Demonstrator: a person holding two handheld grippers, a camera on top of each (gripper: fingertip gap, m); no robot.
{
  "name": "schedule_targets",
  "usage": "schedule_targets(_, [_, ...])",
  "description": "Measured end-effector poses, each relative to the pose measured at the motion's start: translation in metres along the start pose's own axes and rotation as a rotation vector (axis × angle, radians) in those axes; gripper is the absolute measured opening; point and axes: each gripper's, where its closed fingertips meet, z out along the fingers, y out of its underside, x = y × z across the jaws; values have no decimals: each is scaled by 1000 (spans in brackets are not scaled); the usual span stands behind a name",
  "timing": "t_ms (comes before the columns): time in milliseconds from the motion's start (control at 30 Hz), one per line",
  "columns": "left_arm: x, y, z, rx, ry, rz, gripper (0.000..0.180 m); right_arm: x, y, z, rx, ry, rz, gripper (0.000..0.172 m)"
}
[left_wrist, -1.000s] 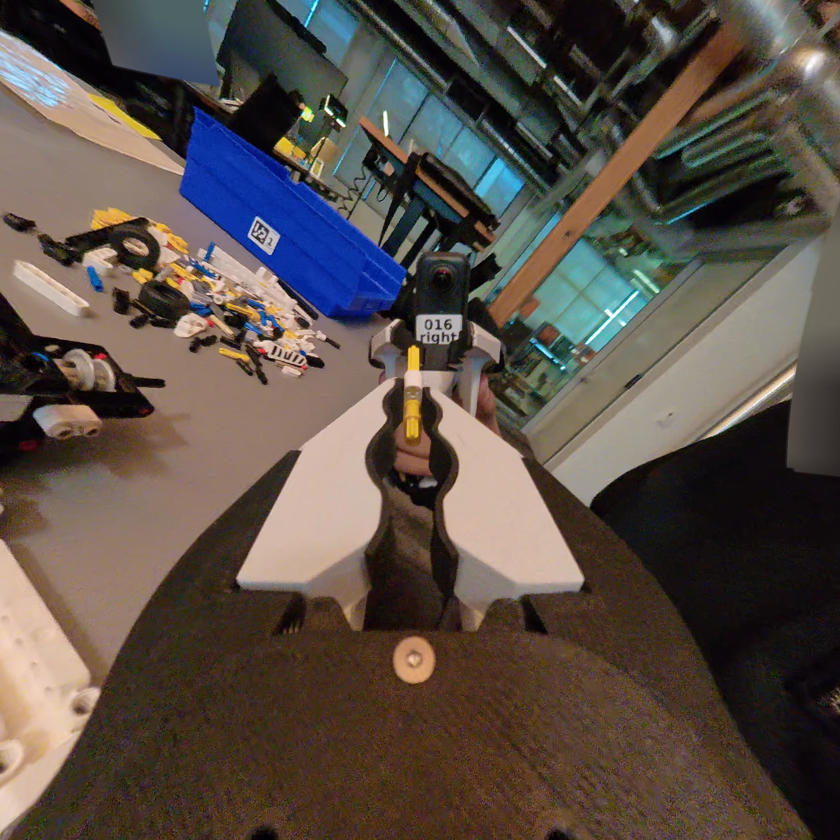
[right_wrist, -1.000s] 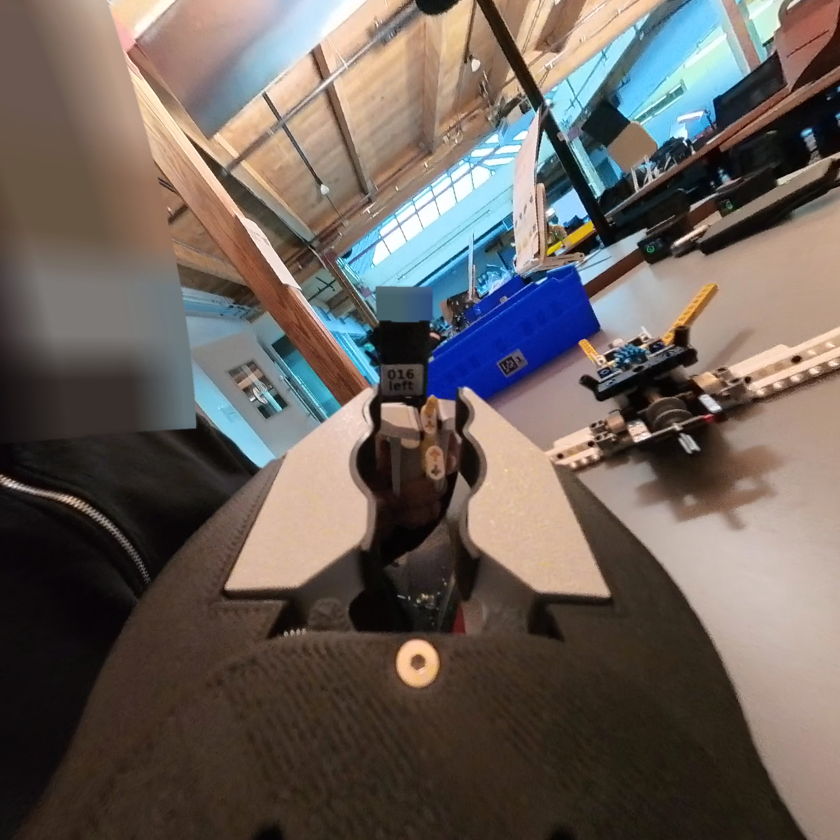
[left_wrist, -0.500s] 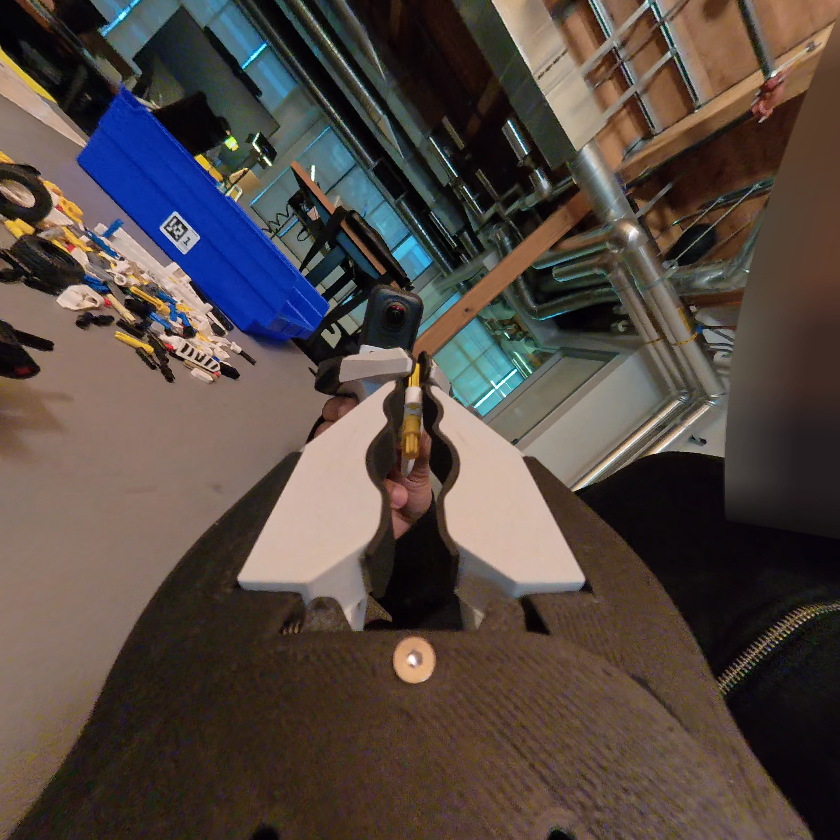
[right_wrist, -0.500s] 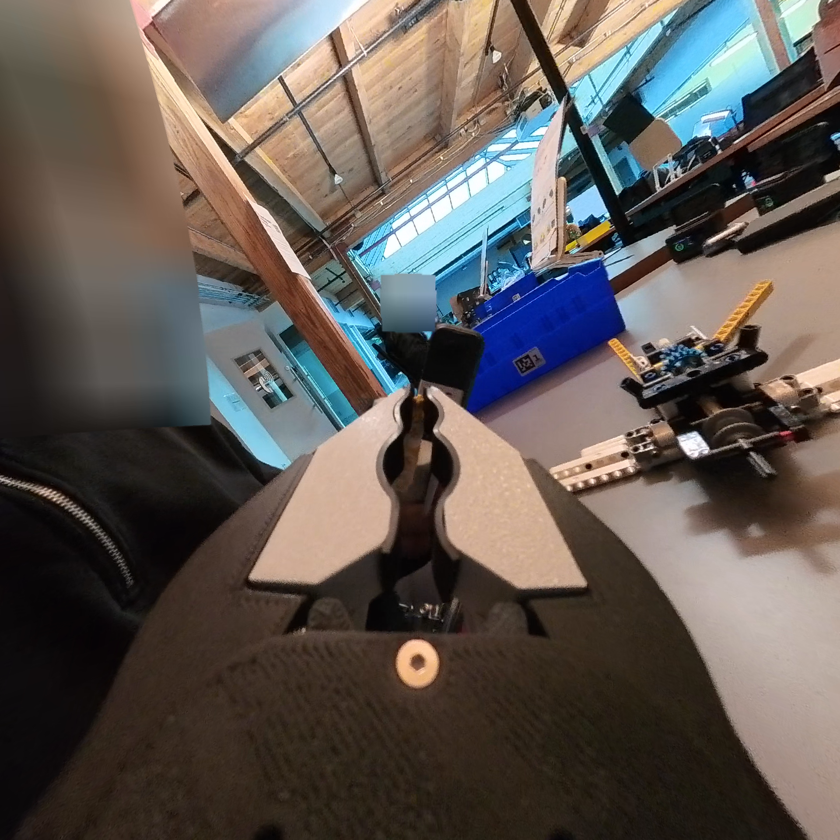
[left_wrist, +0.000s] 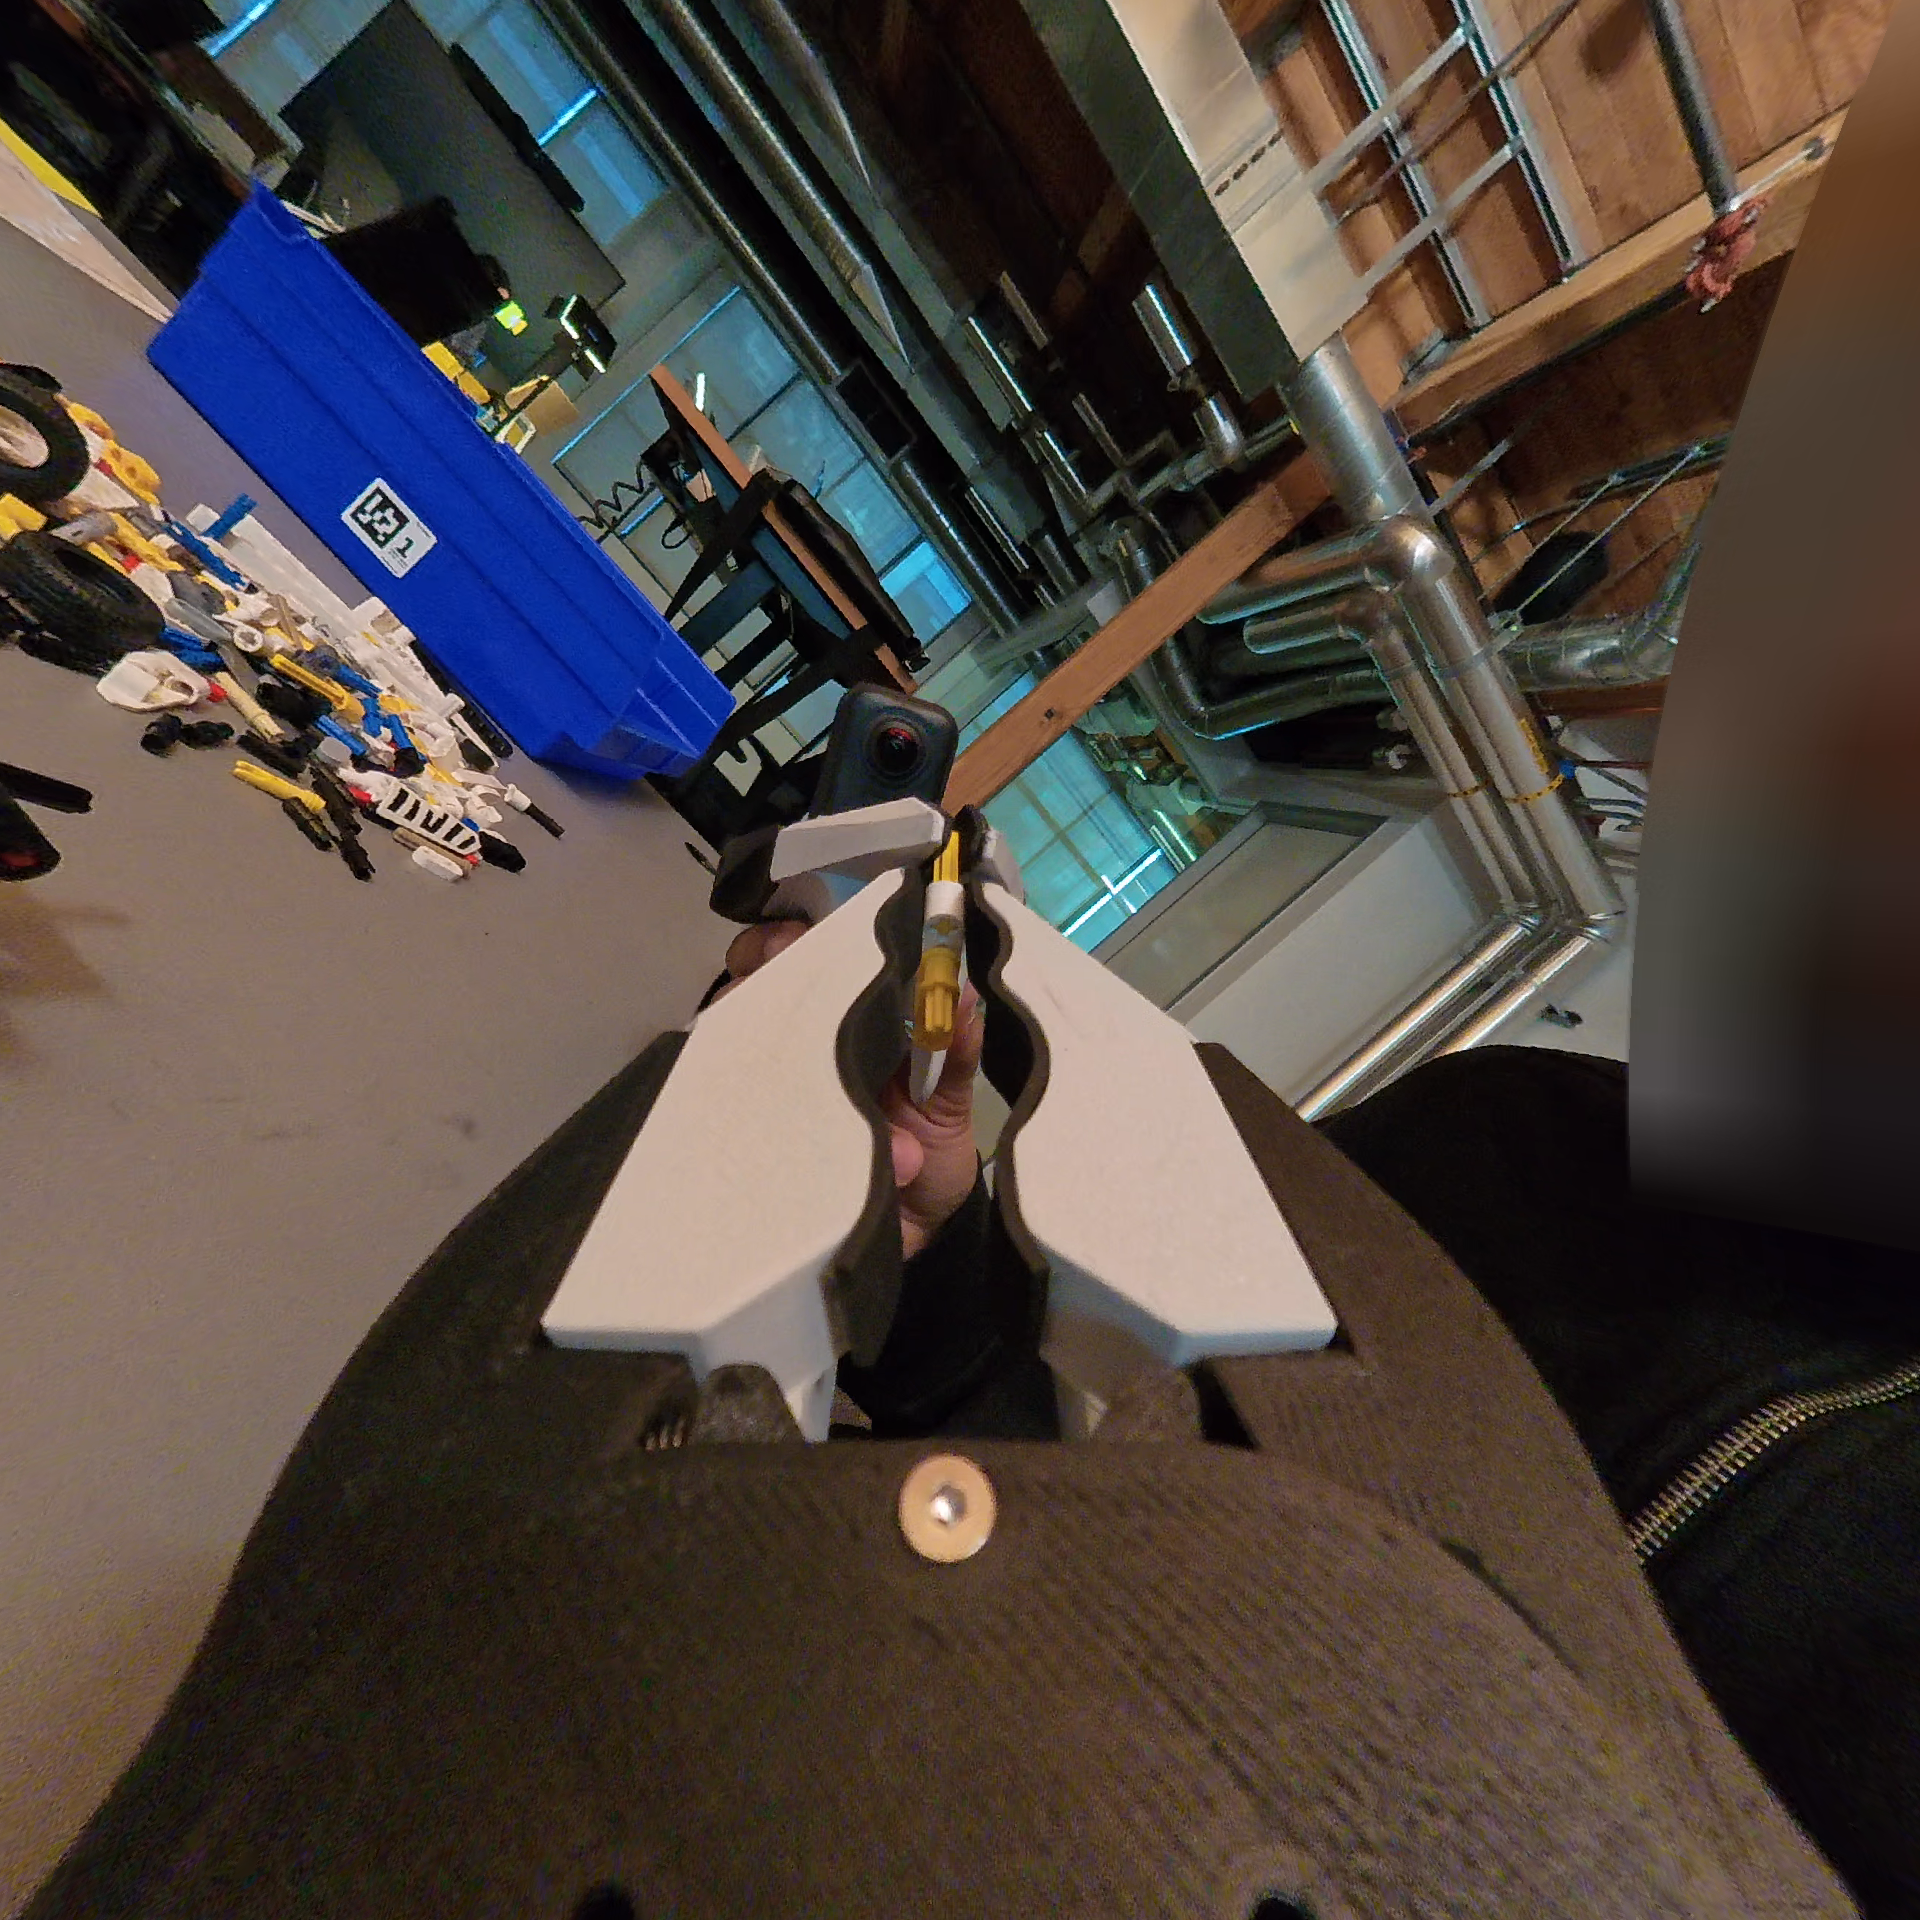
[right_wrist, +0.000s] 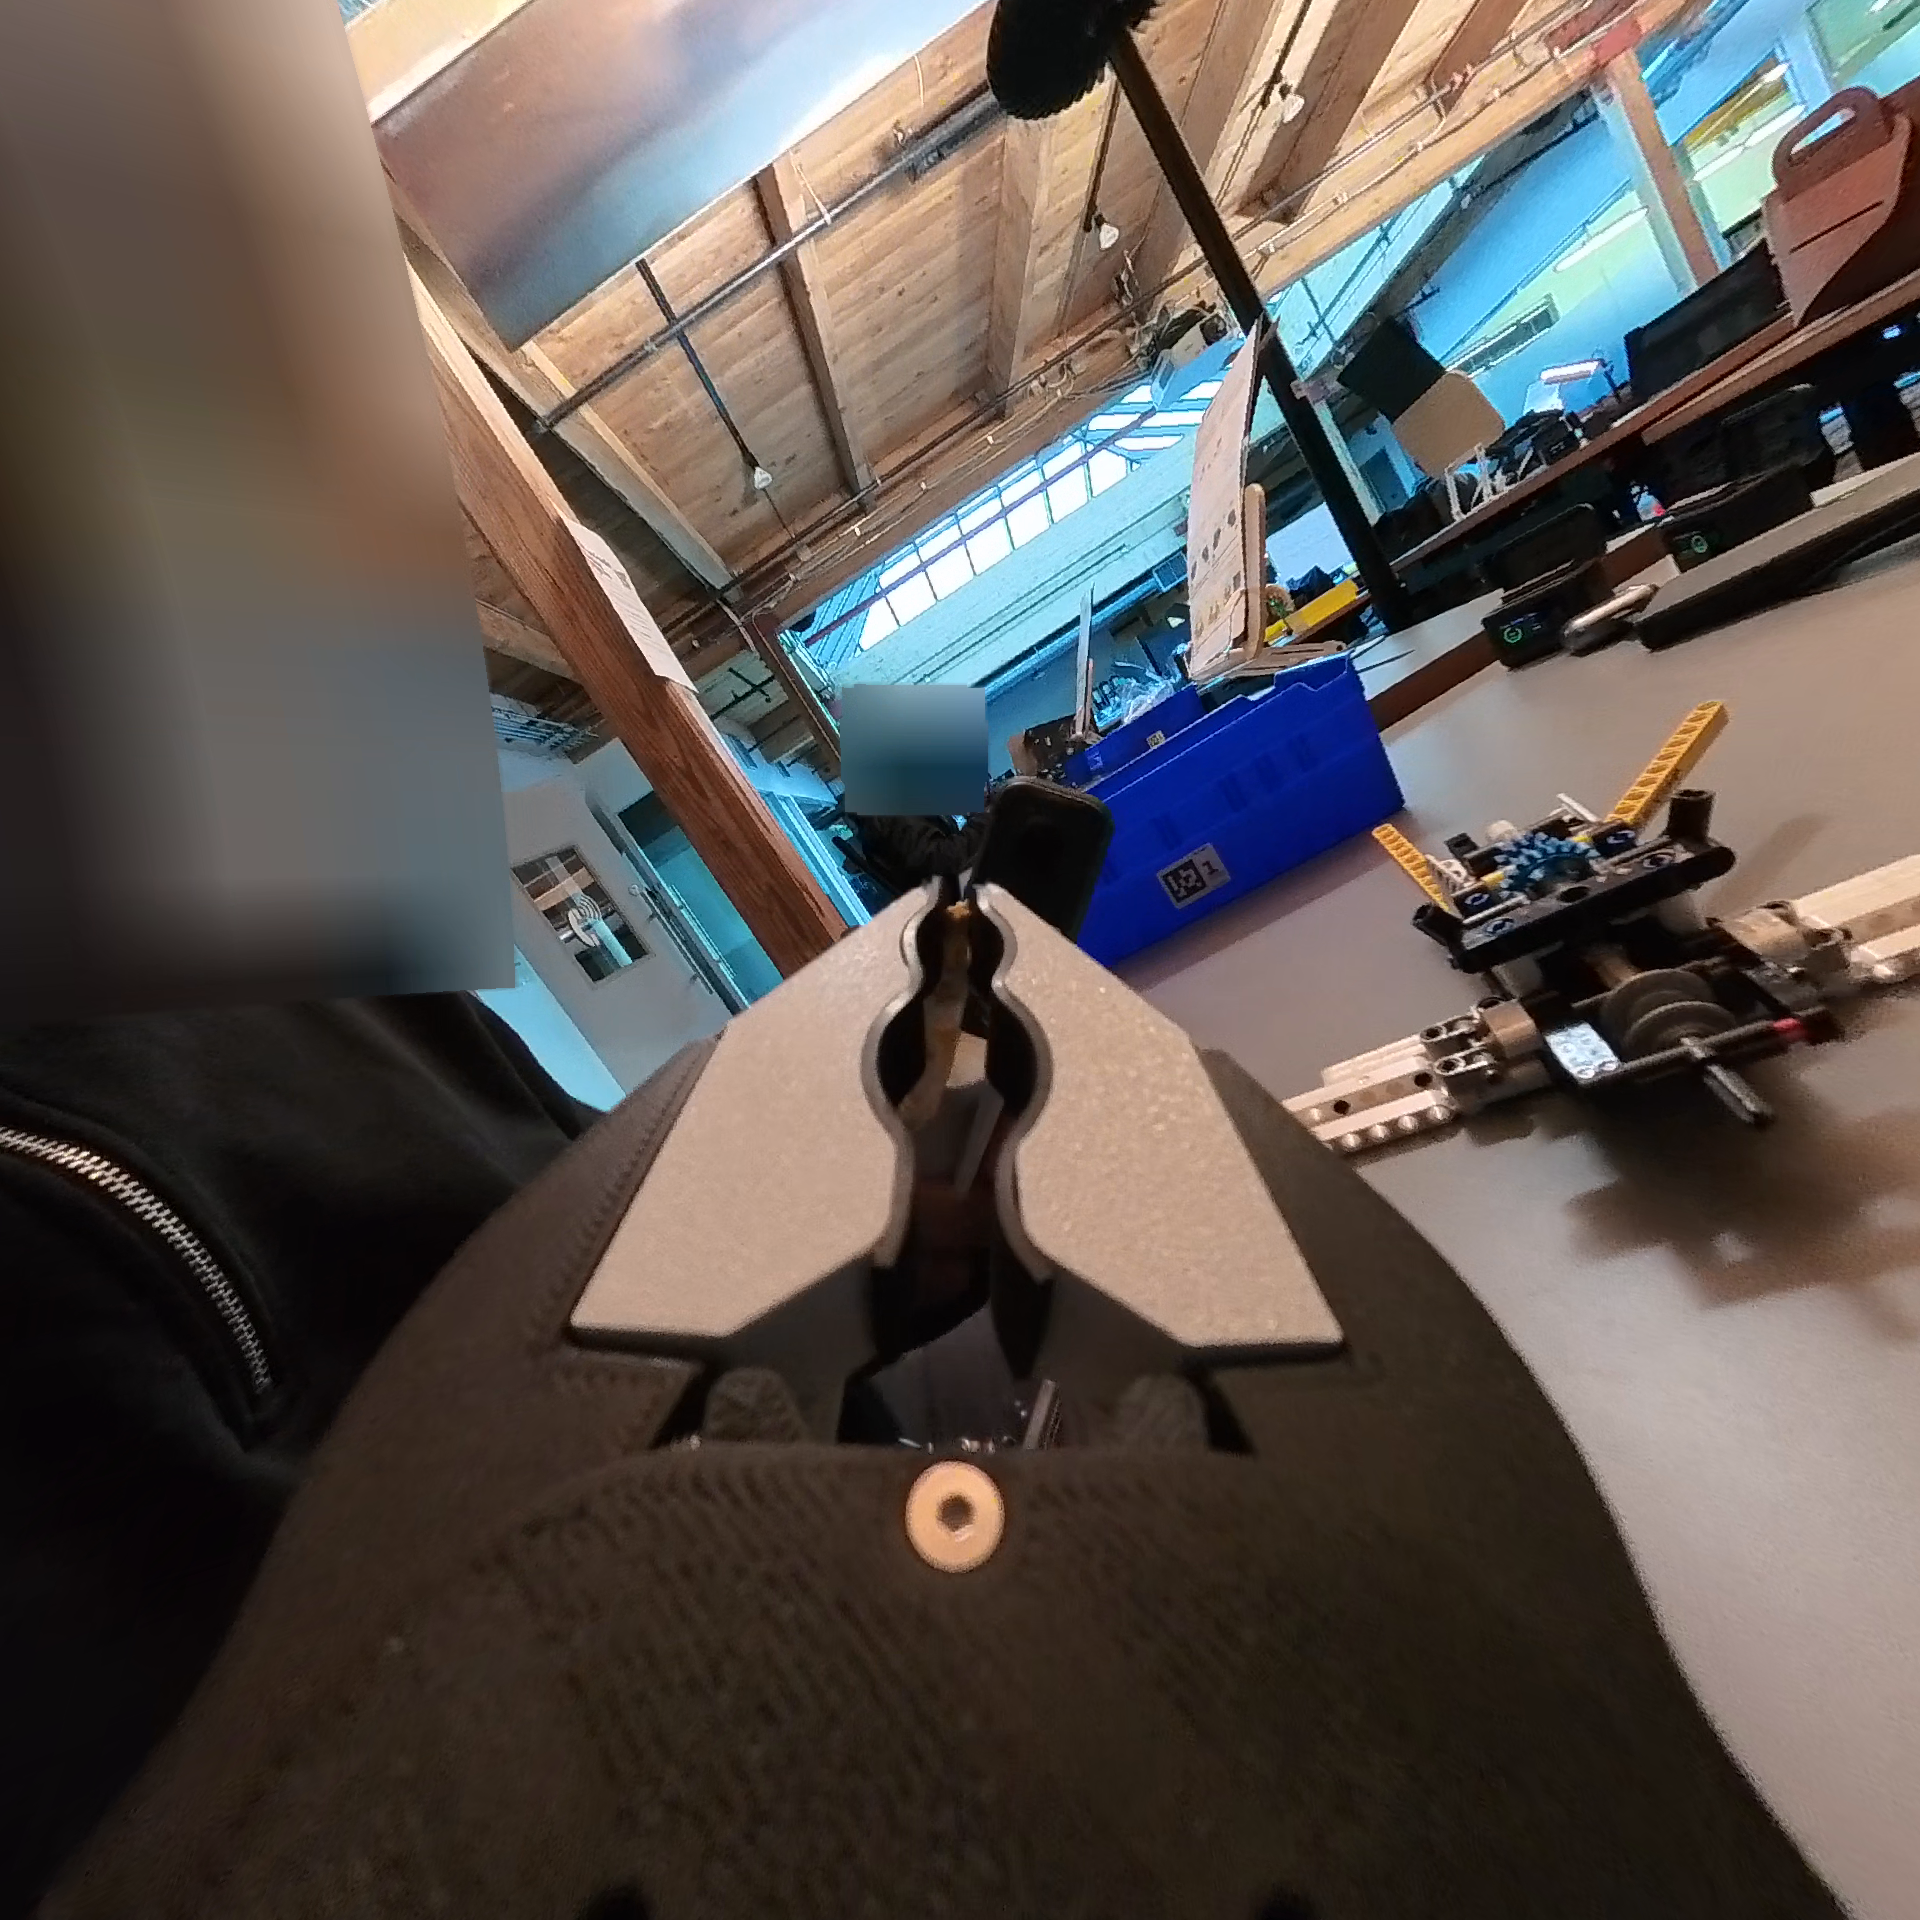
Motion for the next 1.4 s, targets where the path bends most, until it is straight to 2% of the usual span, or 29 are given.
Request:
schedule_targets(433, [0,-3,-4,15,8,-14,4,2,-5,-3,50,-6,20,2])
schedule_targets(567, [-1,-5,-5,26,2,-16,4,3,-4,-3,61,-17,50,11])
schedule_targets(700, [-3,-3,-5,25,-3,-21,4,3,-1,-1,41,-17,43,2])
schedule_targets(867, [-7,-3,-7,56,-32,-31,5,6,1,-1,11,27,4,1])
schedule_targets(967, [-6,-7,1,112,-59,-65,5,9,-7,-4,90,120,-62,1])
schedule_targets(1200, [3,-11,9,137,-47,-69,6,2,-24,-7,179,135,-58,0])
schedule_targets(1233, [-1,-11,1,162,-74,-65,5,3,-38,-15,276,138,-24,3])
schedule_targets(1267, [-10,-13,-15,208,-111,-78,5,7,-74,-48,501,154,39,2])
schedule_targets(1300, [-15,-15,-29,250,-113,-109,5,13,-102,-85,608,165,85,1])
schedule_targets(1333, [-17,-17,-39,277,-97,-140,5,18,-112,-103,566,261,-2,1])
schedule_targets(1367, [-18,-20,-43,296,-93,-146,5,21,-107,-103,445,396,-139,1])
schedule_targets(1400, [-16,-21,-41,274,-93,-127,5,17,-96,-91,339,429,-206,1])
